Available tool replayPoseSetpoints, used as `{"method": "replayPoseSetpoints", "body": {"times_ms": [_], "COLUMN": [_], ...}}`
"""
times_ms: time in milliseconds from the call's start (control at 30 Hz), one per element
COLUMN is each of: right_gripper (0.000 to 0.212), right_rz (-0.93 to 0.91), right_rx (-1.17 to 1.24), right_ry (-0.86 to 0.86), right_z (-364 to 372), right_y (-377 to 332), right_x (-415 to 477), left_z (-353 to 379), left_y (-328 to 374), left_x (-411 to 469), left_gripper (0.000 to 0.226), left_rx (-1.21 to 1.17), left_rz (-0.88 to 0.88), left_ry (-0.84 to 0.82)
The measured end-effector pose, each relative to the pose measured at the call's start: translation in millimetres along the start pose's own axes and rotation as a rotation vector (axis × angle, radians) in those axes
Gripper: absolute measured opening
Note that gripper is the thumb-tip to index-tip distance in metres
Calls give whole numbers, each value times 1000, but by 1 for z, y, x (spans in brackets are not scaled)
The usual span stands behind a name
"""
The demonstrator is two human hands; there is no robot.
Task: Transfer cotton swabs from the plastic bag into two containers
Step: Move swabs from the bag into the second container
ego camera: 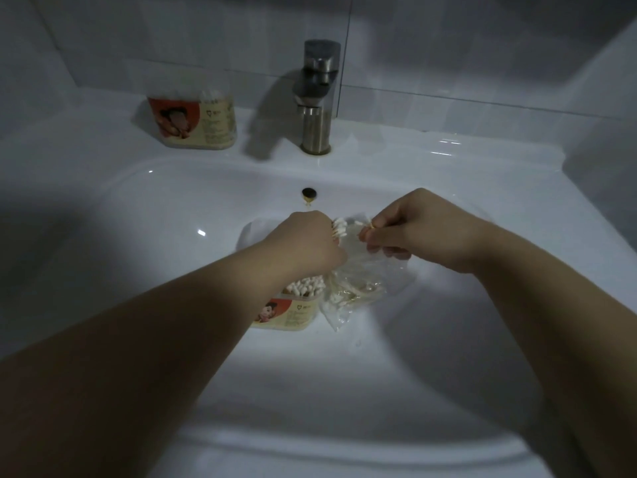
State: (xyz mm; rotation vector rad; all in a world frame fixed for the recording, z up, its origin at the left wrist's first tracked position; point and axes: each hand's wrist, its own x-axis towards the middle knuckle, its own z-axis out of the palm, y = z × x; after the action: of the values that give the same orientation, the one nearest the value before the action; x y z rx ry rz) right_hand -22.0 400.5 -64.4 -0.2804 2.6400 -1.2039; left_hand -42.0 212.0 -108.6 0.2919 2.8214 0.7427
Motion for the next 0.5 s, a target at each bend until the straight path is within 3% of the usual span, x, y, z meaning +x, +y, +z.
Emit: {"method": "replayPoseSetpoints", "body": {"times_ms": [267, 400, 500], "right_gripper": [12, 17, 17], "right_rz": [149, 90, -4], "right_rx": [391, 393, 259], "right_ry": [90, 3, -9], "right_z": [1, -6, -9], "right_y": [4, 8, 11], "right_x": [6, 6, 3], "left_z": [0, -1, -1], "left_y": [2, 1, 1], "left_x": [0, 0, -1], "left_gripper": [25, 32, 33], "left_rx": [-22, -34, -21], "left_rz": [38, 2, -28], "left_ry": [10, 47, 57]}}
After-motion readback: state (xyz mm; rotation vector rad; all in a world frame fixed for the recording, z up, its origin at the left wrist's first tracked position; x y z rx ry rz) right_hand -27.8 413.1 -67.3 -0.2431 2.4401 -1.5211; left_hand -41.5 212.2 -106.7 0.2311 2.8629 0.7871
